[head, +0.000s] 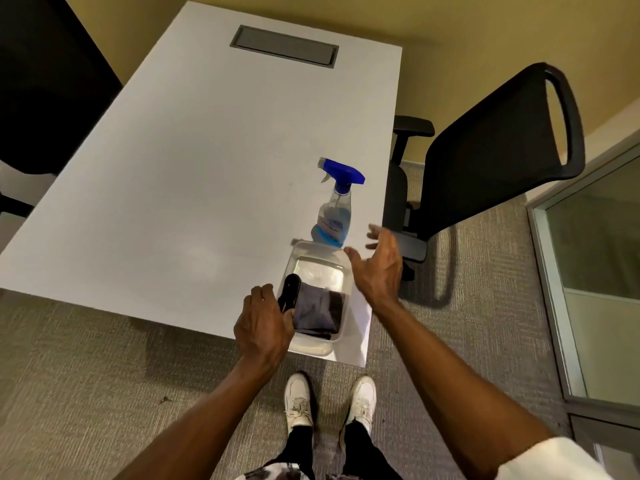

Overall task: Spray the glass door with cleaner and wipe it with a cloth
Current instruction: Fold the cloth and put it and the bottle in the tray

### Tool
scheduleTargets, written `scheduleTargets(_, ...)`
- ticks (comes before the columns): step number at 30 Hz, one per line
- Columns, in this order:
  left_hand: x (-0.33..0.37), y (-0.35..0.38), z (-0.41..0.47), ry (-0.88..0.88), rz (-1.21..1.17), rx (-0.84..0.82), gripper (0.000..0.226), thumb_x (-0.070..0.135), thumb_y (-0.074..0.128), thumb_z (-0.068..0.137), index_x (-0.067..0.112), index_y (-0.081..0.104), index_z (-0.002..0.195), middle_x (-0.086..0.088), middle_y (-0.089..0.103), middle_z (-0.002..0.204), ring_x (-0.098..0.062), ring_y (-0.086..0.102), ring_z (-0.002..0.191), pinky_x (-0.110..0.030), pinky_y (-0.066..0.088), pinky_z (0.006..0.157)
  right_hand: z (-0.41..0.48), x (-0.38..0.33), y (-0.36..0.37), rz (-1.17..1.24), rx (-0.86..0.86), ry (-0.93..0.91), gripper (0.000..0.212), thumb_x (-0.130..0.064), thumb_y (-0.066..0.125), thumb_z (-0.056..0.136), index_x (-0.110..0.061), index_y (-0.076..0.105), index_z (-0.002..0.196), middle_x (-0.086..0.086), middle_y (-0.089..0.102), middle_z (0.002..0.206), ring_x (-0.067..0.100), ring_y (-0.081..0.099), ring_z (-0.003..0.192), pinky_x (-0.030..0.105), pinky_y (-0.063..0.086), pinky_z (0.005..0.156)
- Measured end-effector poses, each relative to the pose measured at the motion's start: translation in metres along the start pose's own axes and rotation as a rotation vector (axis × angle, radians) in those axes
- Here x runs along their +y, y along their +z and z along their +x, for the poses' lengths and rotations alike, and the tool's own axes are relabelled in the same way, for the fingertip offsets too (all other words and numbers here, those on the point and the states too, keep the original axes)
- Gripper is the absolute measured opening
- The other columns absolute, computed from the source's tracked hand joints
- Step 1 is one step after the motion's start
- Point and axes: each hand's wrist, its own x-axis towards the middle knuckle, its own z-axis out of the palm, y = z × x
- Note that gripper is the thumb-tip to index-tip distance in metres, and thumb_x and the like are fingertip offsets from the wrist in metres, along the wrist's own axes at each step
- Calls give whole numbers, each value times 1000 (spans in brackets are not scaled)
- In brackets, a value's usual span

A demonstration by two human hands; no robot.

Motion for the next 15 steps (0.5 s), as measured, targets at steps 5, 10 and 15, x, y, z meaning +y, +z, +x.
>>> scheduleTargets(5,-8,3,2,-66,-37,-30,37,38,77,104,12,73,130,-8,78,124,-32,76,113,-40,53,84,64,-33,2,16,-96,-27,88,-38,91,85,-16,44,156,9,60,151,28,59,134,48,55,108)
scheduleTargets(10,-7,6,5,-69,-8,-34,26,33,74,105,15,72,123,-6,77,121,-31,76,110,-40,54,83,88,-45,20,21,-163,-41,72,-34,89,88,-12,54,147,12,67,145,33,64,133,49,53,111)
scheduleTargets(15,-9,9,10,-54,1,-30,20,27,73,103,13,69,116,-7,76,116,-32,75,107,-39,52,80,80,-49,19,27,-96,-53,50,-28,83,94,-6,65,135,14,75,128,31,73,115,44,60,102)
